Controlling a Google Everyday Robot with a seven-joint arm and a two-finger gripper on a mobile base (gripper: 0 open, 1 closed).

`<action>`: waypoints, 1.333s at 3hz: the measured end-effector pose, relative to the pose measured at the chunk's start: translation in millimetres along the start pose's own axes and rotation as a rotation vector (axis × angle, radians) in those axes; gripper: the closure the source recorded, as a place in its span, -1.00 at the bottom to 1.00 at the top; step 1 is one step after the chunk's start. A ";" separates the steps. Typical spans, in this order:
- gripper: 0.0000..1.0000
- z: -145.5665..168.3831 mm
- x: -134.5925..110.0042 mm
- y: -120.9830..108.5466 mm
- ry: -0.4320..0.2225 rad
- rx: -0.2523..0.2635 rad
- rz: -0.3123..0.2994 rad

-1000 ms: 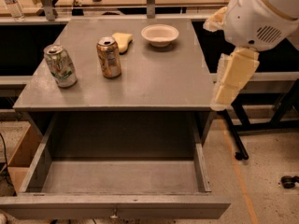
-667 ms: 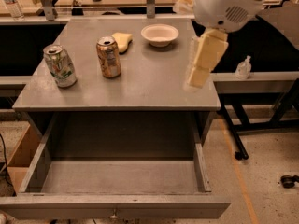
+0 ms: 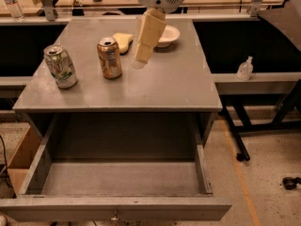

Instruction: Place 7up can into top drawer

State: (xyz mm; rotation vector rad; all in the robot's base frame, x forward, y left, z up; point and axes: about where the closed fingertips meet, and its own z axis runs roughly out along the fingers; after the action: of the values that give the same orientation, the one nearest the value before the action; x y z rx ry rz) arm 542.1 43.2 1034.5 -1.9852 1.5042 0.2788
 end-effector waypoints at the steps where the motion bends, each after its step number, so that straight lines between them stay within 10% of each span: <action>1: -1.00 0.0 0.0 0.0 0.000 0.000 0.000; 4: -1.00 90.8 13.9 -90.6 0.193 -0.001 0.056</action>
Offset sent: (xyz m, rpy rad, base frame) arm 0.0767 0.0273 -0.0298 -0.1024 -0.0220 -0.0329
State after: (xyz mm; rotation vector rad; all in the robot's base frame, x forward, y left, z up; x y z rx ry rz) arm 648.2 99.8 987.9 -2.0206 1.6813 0.1131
